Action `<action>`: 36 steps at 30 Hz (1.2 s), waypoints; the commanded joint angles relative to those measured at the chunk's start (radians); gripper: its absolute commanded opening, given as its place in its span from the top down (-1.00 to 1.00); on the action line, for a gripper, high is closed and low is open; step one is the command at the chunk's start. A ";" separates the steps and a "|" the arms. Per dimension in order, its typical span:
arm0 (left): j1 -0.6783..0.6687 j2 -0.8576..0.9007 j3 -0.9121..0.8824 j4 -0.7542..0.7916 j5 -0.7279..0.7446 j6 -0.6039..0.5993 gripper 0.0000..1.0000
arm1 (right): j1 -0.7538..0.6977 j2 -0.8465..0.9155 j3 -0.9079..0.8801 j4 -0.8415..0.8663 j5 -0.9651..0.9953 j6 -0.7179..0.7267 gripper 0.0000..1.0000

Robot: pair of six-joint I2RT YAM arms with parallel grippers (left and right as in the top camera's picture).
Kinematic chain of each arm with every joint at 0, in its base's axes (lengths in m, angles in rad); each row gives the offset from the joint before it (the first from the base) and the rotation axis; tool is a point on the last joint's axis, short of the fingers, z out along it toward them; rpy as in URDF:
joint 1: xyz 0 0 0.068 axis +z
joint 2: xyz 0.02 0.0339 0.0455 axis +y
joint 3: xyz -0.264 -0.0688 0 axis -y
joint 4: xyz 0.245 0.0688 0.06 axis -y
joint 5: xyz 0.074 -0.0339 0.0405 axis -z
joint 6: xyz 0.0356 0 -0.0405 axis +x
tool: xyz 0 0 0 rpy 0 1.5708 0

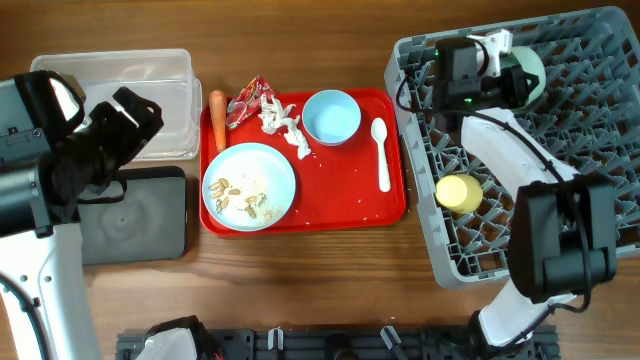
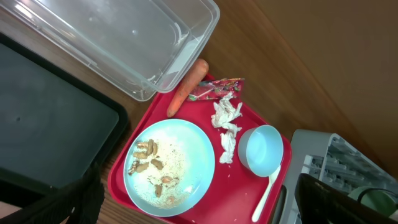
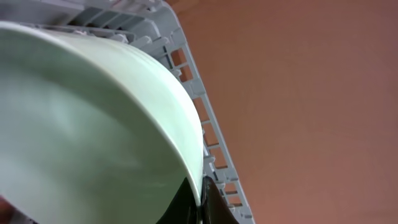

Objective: Sort waste into correct bins and load items into the dishwasher rack
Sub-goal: 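Grasp the light-blue bowl with the right gripper and place it in the rack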

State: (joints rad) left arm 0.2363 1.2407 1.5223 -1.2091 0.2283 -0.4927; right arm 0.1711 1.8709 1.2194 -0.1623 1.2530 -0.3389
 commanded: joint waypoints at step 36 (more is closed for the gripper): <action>0.005 -0.001 0.003 0.003 -0.013 -0.010 -1.00 | 0.330 -0.159 -0.003 -0.276 -1.233 0.996 -0.50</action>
State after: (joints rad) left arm 0.2363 1.2407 1.5223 -1.2091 0.2279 -0.4927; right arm 0.5201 1.6691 1.2160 -0.4419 0.0784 0.5056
